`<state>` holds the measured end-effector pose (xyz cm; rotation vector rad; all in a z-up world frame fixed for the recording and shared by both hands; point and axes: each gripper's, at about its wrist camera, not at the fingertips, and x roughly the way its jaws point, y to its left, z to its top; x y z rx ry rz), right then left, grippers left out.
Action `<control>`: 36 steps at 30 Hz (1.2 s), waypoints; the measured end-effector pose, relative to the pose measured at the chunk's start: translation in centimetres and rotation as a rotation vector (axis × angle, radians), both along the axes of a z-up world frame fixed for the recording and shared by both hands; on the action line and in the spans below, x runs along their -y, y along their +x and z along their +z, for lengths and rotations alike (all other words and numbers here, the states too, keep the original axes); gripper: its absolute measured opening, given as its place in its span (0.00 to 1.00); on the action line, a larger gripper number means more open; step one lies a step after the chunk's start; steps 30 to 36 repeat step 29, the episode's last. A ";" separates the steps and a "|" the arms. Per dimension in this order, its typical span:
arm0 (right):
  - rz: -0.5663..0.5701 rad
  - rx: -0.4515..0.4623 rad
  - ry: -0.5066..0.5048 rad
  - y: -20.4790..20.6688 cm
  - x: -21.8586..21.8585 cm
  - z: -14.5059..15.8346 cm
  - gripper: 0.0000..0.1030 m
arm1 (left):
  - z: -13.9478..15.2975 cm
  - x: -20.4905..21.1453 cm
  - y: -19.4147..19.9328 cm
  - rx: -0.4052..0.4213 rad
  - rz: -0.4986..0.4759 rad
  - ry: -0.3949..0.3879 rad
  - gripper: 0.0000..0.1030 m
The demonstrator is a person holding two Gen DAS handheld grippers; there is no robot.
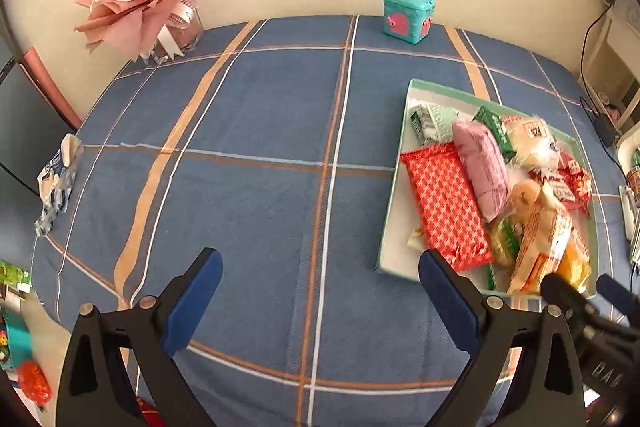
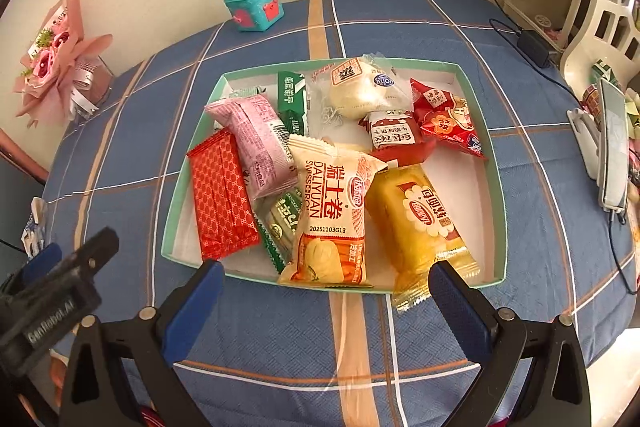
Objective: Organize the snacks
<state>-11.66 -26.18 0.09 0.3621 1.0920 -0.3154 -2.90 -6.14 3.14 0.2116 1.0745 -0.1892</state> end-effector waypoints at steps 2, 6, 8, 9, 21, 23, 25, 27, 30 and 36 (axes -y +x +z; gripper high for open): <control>0.001 0.006 -0.003 -0.2 -0.2 0.2 1.00 | 0.0 -0.4 -0.4 0.000 0.008 0.009 0.96; 0.005 0.014 -0.006 -0.3 -0.3 0.4 1.00 | 0.4 -0.8 -0.6 0.016 0.014 0.017 0.96; 0.006 0.014 -0.005 -0.3 -0.3 0.4 1.00 | 0.6 -0.9 -0.6 0.020 0.017 0.015 0.96; 0.007 0.016 -0.006 -0.2 -0.3 0.4 1.00 | 0.6 -1.0 -0.5 0.020 0.021 0.018 0.96; 0.030 0.033 -0.014 0.2 -0.7 1.0 1.00 | 0.6 -1.6 -0.2 0.022 0.051 0.040 0.96; 0.032 0.035 -0.013 0.2 -0.7 1.1 1.00 | 0.5 -1.7 -0.2 0.022 0.053 0.037 0.96; 0.033 0.038 -0.013 0.2 -0.7 1.2 1.00 | 0.5 -1.8 -0.3 0.026 0.051 0.030 0.96; 0.032 0.041 -0.012 0.2 -0.7 1.2 1.00 | 0.5 -1.8 -0.3 0.028 0.051 0.035 0.96; 0.032 0.042 -0.010 0.2 -0.7 1.3 1.00 | 0.5 -1.7 -0.3 0.025 0.049 0.034 0.96; 0.032 0.042 -0.010 0.2 -0.7 1.3 1.00 | 0.5 -1.7 -0.3 0.025 0.049 0.034 0.96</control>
